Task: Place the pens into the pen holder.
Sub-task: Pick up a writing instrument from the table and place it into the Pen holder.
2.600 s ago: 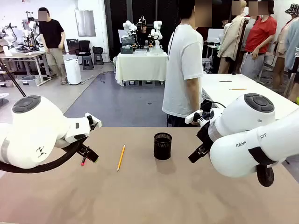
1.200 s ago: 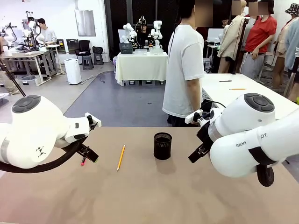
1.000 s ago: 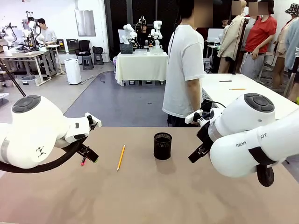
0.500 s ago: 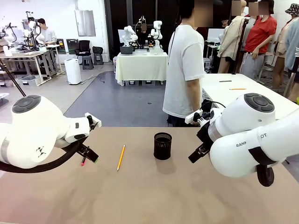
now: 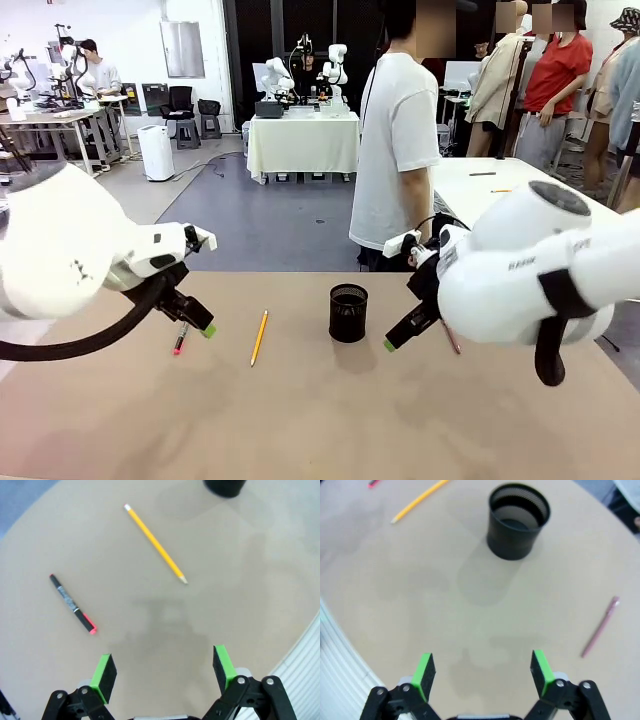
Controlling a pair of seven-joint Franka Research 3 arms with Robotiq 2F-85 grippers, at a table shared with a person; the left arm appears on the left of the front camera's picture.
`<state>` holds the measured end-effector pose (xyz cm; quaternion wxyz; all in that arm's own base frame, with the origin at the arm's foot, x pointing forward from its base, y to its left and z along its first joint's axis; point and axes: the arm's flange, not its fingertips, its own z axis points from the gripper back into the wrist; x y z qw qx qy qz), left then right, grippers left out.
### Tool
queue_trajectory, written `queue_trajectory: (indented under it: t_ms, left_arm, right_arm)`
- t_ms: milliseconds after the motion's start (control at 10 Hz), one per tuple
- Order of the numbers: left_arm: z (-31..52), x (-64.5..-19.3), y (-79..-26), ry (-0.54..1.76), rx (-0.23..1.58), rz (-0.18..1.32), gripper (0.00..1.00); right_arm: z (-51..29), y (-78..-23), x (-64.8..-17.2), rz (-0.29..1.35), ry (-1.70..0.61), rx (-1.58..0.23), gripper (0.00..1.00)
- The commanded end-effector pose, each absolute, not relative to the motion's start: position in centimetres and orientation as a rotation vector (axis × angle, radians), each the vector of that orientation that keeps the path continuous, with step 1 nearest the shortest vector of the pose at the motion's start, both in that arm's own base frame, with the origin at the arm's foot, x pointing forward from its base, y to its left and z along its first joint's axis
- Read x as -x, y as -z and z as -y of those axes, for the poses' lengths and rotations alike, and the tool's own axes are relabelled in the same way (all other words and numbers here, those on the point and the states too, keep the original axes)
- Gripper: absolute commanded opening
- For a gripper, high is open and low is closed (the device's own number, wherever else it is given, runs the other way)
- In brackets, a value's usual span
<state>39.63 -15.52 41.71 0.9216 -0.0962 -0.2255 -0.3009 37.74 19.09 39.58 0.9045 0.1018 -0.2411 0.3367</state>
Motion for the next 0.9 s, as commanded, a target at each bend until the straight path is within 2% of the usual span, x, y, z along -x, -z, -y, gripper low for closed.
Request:
queue_trajectory:
  t_ms: [0,200,500,800]
  left_arm:
    - [13.1,-40.3,-43.6,0.693,0.317,0.480,1.00]
    - [11.9,-40.3,-46.1,0.783,0.376,0.550,1.00]
    - [9.3,-40.7,-49.4,0.830,0.425,0.624,1.00]
    - [7.0,-40.7,-53.0,0.841,0.423,0.663,1.00]
  right_arm:
    - [-17.1,-42.2,-38.9,0.445,-0.770,-0.320,1.00]
    - [-16.0,-45.1,-39.4,0.429,-0.822,-0.377,1.00]
    - [-12.4,-49.2,-40.7,0.488,-0.934,-0.431,1.00]
    - [-9.3,-53.2,-41.0,0.590,-0.901,-0.446,1.00]
